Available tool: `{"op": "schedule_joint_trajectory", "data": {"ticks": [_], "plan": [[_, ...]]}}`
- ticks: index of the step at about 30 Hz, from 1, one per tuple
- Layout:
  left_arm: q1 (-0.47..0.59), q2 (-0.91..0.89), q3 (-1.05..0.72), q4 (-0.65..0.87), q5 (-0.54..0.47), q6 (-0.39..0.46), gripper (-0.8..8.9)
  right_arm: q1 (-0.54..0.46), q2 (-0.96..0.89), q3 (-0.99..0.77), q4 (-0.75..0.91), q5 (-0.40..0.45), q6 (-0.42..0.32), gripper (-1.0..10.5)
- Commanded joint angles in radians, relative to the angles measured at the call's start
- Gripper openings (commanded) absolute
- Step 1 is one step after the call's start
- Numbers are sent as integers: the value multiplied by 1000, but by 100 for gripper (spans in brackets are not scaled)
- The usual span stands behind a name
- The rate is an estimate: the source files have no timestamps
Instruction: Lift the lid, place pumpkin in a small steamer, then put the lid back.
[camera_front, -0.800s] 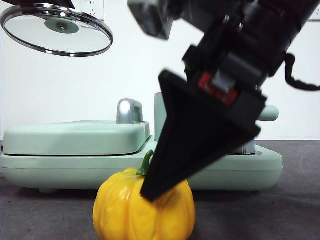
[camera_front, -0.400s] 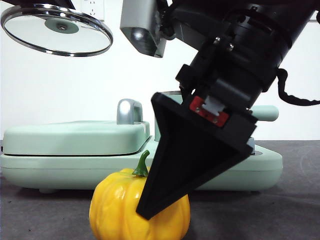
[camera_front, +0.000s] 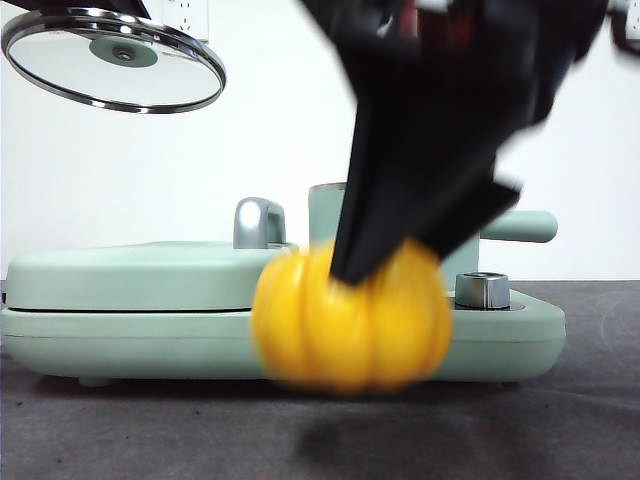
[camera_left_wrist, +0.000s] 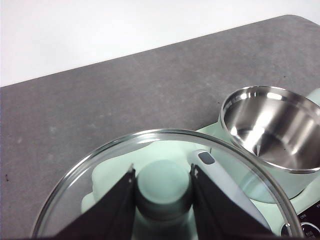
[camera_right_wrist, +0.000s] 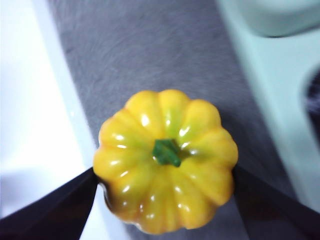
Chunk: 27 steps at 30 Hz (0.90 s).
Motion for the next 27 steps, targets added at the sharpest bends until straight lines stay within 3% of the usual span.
{"op": "schedule_joint_trajectory", "data": {"ticks": [1, 7, 11, 17, 27], "plan": [[-2, 0, 15, 25, 0, 7, 9, -13, -14, 70, -123, 39, 105, 373], [-2, 0, 15, 10, 5, 0, 9, -79, -25, 219, -364, 165, 169, 373], [-2, 0, 15, 12, 5, -29, 8, -140, -25, 299, -431, 198, 172, 373], [-2, 0, 15, 13, 5, -31, 8, -239, -12, 414, -433, 198, 170, 373], [-2, 0, 15, 28, 4, -26, 7, -346, 124, 623, -370, 198, 99, 373]]}}
